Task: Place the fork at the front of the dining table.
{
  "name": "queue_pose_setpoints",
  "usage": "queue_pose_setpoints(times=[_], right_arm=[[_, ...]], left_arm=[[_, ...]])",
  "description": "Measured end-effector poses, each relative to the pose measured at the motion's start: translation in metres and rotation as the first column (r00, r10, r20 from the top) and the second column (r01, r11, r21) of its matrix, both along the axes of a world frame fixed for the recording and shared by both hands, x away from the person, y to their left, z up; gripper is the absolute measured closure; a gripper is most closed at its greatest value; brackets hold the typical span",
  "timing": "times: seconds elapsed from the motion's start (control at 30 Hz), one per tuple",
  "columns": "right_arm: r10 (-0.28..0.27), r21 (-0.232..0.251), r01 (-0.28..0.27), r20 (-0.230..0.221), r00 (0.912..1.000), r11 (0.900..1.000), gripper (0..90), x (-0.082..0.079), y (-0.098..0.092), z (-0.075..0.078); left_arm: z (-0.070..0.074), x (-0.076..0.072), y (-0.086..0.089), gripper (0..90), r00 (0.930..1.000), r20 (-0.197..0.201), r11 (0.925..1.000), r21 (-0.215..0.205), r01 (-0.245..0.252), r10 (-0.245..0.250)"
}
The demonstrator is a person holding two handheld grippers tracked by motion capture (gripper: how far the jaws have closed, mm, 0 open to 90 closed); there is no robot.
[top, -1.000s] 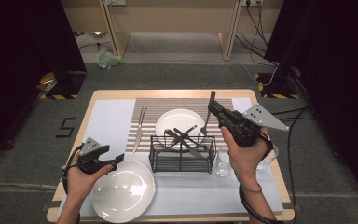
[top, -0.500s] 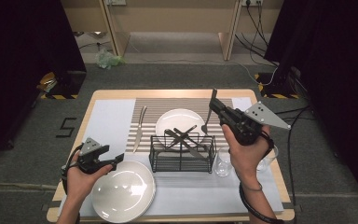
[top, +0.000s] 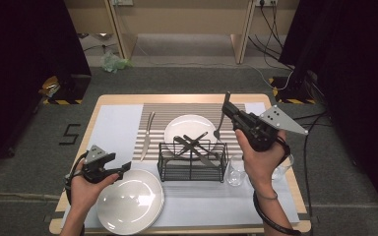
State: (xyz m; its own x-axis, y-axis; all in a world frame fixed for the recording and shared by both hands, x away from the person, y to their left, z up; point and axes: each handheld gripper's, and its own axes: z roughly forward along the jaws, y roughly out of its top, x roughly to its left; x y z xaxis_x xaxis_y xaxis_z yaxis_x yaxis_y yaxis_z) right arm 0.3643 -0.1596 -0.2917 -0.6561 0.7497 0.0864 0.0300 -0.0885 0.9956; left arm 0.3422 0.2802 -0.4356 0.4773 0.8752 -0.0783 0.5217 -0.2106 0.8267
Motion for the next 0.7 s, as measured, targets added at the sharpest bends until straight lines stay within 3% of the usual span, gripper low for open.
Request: queue_pose_setpoints(times=[0.7], right_arm=[[-0.021,0.011,0.021,-0.008,0.9998,1.0,87.4,0.0038,-0.0057,-0.0005]], left_arm=[[-0.001,0.0003,-0.0004,27.4,1.0,-0.004,1.0,0.006,0.003,-0.003]])
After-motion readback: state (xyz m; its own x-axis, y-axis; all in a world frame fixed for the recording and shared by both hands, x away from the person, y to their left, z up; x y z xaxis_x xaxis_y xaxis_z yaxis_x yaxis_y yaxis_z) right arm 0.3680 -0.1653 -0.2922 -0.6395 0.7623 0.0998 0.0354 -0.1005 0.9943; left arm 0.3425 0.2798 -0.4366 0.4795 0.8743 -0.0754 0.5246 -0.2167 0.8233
